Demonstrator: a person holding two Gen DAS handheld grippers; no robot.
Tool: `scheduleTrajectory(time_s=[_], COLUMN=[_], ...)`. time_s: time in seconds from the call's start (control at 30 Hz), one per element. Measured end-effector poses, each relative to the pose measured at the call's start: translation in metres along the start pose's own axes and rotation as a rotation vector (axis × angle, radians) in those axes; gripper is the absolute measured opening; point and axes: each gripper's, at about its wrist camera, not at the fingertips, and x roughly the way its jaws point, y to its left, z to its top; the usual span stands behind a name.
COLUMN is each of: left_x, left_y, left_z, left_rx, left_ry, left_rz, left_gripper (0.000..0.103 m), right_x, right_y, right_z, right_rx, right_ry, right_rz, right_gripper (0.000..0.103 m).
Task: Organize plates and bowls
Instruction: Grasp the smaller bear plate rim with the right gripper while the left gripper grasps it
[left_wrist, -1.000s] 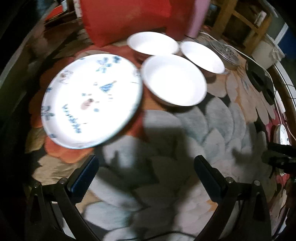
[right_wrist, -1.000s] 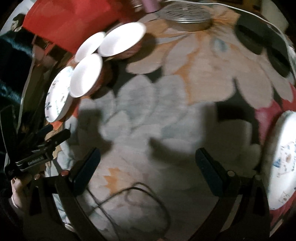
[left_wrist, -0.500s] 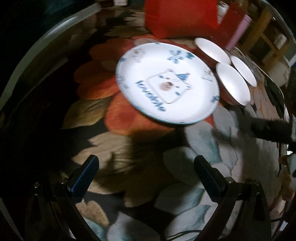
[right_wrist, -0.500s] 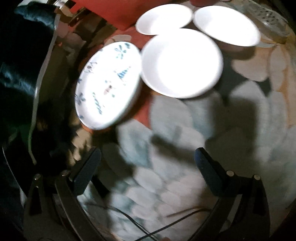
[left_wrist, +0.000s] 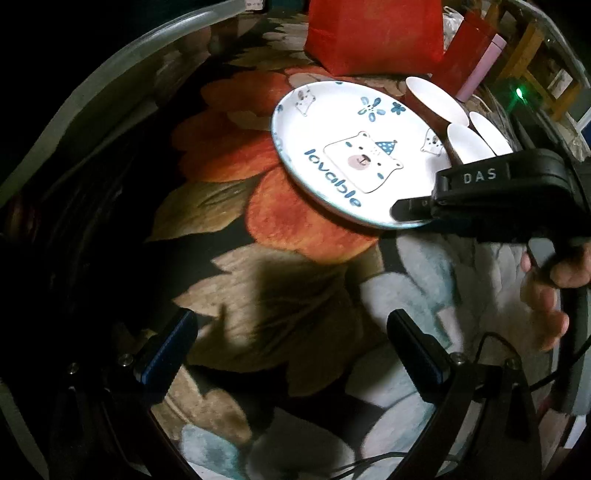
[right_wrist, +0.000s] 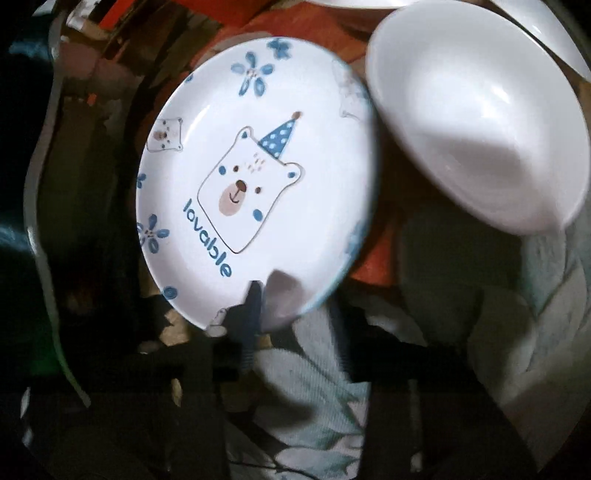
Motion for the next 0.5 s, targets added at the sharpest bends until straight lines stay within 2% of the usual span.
scheduleTrajectory(time_s=[0.07,0.27,0.5], left_x=[-0.002,-0.003,-0.004], left_y=[0.007,0.023,0.024], left_z=[-0.004,-0.004,0.001], left_rx=[-0.008,-0.061,-0.079], left_ry=[0.001,0.004,-0.008], left_rz=[0.004,0.002,-0.023], left_gripper=[0.102,0.102,0.102], right_x=[0.0,-0.002,-0.005], right_y=[0.012,0.006,-0.001], right_z=[-0.001,-0.004,-0.044], right_rx=[-0.079,-0.189,-0.434], right_ry=[-0.012,0.045,0.204], right_rz=[-0.063,-0.04,-0.022], right_gripper=[0.03,0.029,0.029])
